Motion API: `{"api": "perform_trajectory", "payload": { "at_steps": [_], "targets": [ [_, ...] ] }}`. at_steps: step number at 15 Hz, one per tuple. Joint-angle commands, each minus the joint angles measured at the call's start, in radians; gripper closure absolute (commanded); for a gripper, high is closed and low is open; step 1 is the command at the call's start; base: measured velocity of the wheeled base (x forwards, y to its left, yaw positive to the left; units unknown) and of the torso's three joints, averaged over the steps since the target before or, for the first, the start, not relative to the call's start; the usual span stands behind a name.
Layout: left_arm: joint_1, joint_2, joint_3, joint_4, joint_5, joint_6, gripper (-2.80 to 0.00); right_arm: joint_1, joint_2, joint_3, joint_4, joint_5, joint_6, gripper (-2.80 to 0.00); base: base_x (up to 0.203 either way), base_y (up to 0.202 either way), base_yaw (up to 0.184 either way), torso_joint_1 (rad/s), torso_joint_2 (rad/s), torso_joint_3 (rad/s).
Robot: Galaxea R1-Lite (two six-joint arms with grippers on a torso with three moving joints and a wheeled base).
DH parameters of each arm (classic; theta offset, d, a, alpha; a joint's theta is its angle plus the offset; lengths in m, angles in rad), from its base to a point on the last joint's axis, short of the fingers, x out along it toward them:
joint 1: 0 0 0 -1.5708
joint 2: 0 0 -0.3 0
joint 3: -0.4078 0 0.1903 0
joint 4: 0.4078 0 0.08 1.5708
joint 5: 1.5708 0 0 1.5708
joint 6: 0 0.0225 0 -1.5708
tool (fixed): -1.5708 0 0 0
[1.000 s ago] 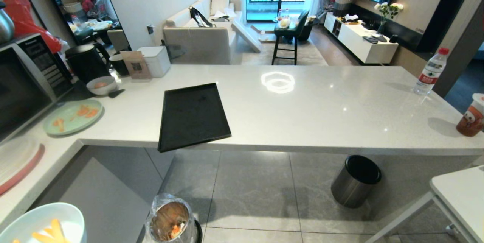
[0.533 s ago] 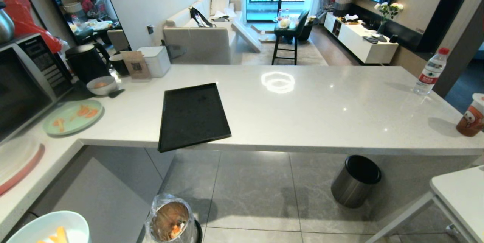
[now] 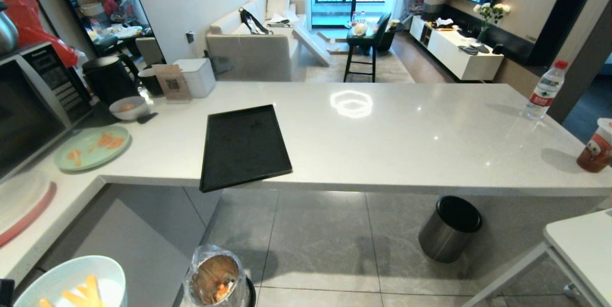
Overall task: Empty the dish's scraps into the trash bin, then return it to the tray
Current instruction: Move the bowl over the trash can
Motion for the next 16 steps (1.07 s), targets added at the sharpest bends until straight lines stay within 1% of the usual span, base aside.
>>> {"api": "perform_trajectory", "payload": {
  "at_steps": [1,3,5,6,8,10,13,16],
  "targets": [
    [-0.131,0.011,-0.016,0.002,0.011,-0.081,0.00,0.000,0.000,0.000,0.000,0.000,0.000,0.00,0.000,0.000,0.000,0.000,0.00,0.000],
    [-0.231,0.003,-0.013,0.001,0.042,-0.160,0.00,0.000,0.000,0.001,0.000,0.000,0.000,0.00,0.000,0.000,0.000,0.000,0.00,0.000],
    [-0.322,-0.024,0.006,0.001,0.053,-0.201,0.00,0.000,0.000,0.000,0.000,0.000,0.000,0.00,0.000,0.000,0.000,0.000,0.00,0.000],
    [-0.346,-0.030,0.013,0.001,0.062,-0.231,0.00,0.000,0.000,0.001,0.000,0.000,0.000,0.00,0.000,0.000,0.000,0.000,0.00,0.000],
    [-0.346,-0.030,0.024,0.001,0.068,-0.241,0.00,0.000,0.000,0.000,0.000,0.000,0.000,0.00,0.000,0.000,0.000,0.000,0.00,0.000],
    [-0.348,-0.030,0.038,0.001,0.088,-0.244,0.00,0.000,0.000,0.000,0.000,0.000,0.000,0.00,0.000,0.000,0.000,0.000,0.00,0.000],
    [-0.373,-0.028,0.030,0.001,0.107,-0.283,0.00,0.000,0.000,0.000,0.000,0.000,0.000,0.00,0.000,0.000,0.000,0.000,0.00,0.000],
    [-0.391,-0.028,0.027,-0.001,0.108,-0.283,0.00,0.000,0.000,0.001,0.000,0.000,0.000,0.00,0.000,0.000,0.000,0.000,0.00,0.000]
  ]
}}
